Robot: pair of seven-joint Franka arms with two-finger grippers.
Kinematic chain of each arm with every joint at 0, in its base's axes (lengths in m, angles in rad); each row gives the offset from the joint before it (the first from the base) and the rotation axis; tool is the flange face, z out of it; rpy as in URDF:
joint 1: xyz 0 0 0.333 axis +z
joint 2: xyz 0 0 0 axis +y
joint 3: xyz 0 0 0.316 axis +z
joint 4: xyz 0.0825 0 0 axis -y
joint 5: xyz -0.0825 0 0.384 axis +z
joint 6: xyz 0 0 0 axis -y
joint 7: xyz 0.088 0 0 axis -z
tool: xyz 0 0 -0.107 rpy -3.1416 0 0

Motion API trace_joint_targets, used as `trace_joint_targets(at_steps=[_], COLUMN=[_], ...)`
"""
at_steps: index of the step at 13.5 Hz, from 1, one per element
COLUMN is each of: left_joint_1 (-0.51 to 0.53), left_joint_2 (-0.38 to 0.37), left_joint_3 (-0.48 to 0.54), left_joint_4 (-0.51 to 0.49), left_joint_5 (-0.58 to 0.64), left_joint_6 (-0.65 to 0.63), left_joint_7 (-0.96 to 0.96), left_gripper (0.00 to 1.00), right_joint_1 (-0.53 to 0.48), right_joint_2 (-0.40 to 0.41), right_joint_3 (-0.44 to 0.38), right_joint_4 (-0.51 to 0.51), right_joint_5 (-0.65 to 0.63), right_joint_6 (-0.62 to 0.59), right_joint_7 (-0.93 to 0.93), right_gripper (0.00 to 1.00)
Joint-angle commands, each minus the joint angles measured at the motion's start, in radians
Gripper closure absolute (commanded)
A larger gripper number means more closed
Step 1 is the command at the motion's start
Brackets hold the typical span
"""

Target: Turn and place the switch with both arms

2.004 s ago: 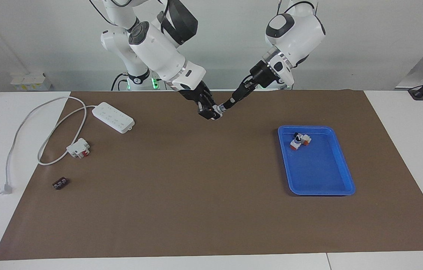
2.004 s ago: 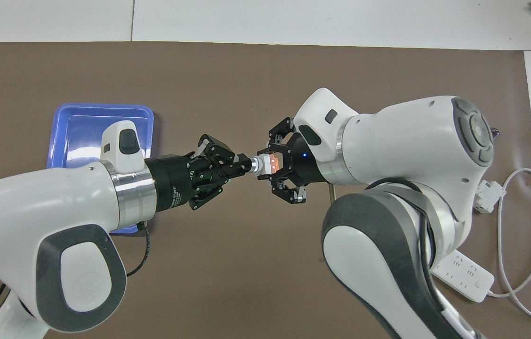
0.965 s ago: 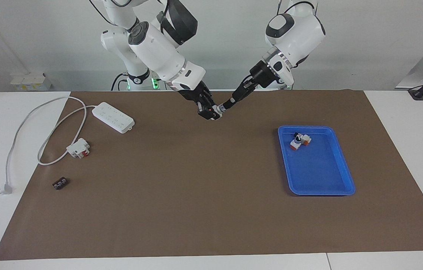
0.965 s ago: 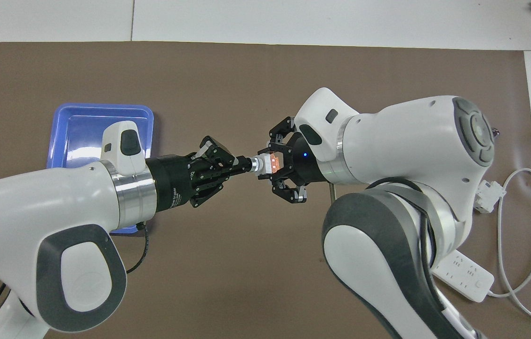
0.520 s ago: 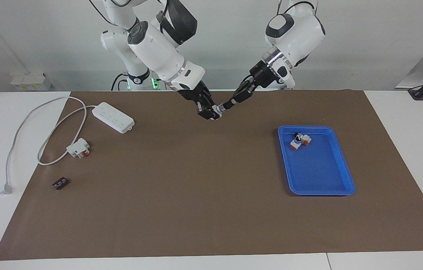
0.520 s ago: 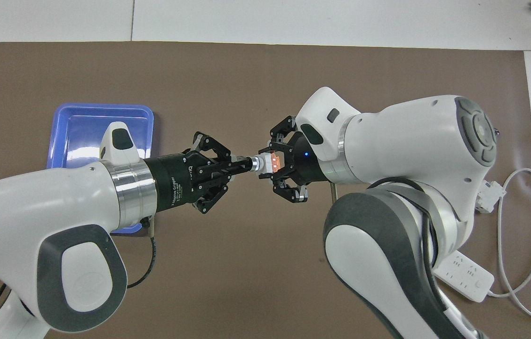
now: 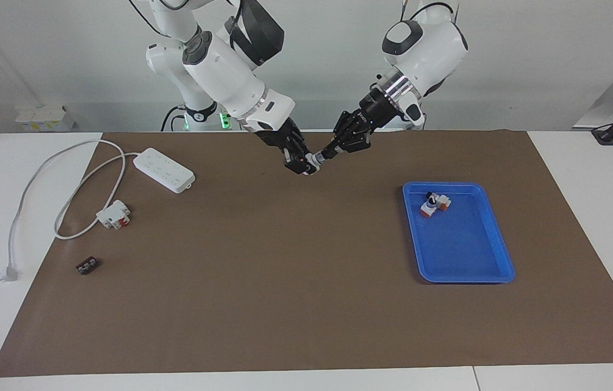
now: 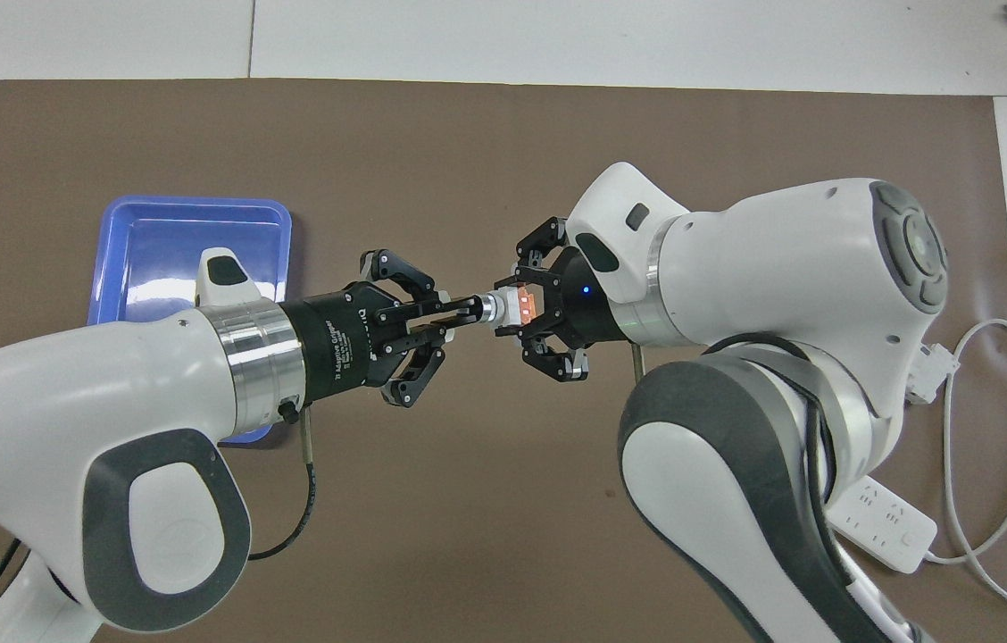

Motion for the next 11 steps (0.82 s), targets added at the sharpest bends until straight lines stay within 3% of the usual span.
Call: trace_joint_targets(at_steps=[1,11], left_joint_1=[-0.03,0.001], left_joint_2=[-0.003,-0.021], left_joint_3=[-0.003,-0.002], left_joint_4=[-0.01,-0.053], left_joint_5=[-0.012,-0.01], left_joint_6=[0.027,0.013], left_joint_7=[-0.23,-0.798], left_gripper=[1.0,1.0], right_joint_1=[0.011,0.019], right_joint_2=[-0.019,-0.025], right_joint_3=[-0.005,-0.019], right_joint_4=[-0.023,-0.031], right_joint_5=[0.037,0.037], right_joint_6=[0.017,0.017], right_joint_7=[-0.003,-0.003], right_gripper=[1.0,1.0])
